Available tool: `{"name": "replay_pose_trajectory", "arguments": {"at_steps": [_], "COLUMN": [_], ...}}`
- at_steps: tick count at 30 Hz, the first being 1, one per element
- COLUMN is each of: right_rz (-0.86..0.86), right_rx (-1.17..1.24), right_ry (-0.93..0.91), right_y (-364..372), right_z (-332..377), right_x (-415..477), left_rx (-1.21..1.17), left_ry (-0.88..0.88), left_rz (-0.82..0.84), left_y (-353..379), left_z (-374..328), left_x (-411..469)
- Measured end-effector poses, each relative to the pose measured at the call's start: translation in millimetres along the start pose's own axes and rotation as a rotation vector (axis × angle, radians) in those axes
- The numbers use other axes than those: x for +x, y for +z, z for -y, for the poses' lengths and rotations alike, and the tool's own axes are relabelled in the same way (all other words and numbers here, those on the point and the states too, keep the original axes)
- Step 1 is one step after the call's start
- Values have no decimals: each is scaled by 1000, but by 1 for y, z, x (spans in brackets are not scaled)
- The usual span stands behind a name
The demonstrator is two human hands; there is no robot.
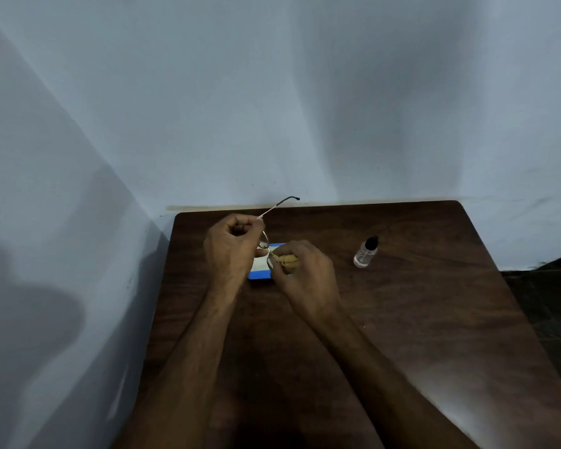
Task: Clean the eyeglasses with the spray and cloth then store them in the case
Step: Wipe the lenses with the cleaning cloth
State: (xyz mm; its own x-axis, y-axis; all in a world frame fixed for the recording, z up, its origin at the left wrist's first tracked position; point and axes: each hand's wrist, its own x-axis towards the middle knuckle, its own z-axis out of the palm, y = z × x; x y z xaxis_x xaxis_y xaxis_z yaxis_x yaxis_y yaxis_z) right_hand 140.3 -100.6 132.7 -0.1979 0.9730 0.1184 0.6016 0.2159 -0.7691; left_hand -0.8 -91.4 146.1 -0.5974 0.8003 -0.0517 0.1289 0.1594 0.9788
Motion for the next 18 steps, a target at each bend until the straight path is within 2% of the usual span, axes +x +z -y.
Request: {"name": "replay_pose_trajectory", "arguments": {"at_steps": [5,11,15,18], "right_rz": [19,90,105,34], "right_rx": [418,738,744,558], "right_ry": [210,315,288,213], "right_y": [-8,-21,-27,-26], "right_z": [2,1,-3,-6], "right_x": [4,12,11,7], "left_rx": [13,-120,-47,150], "left_ry": [45,-120,-91,-7], "left_rz": [113,307,334,213], "left_y": [-4,-15,-17,-14], "left_z": [0,11,8,6], "left_x": [5,-14,-18,-17]}}
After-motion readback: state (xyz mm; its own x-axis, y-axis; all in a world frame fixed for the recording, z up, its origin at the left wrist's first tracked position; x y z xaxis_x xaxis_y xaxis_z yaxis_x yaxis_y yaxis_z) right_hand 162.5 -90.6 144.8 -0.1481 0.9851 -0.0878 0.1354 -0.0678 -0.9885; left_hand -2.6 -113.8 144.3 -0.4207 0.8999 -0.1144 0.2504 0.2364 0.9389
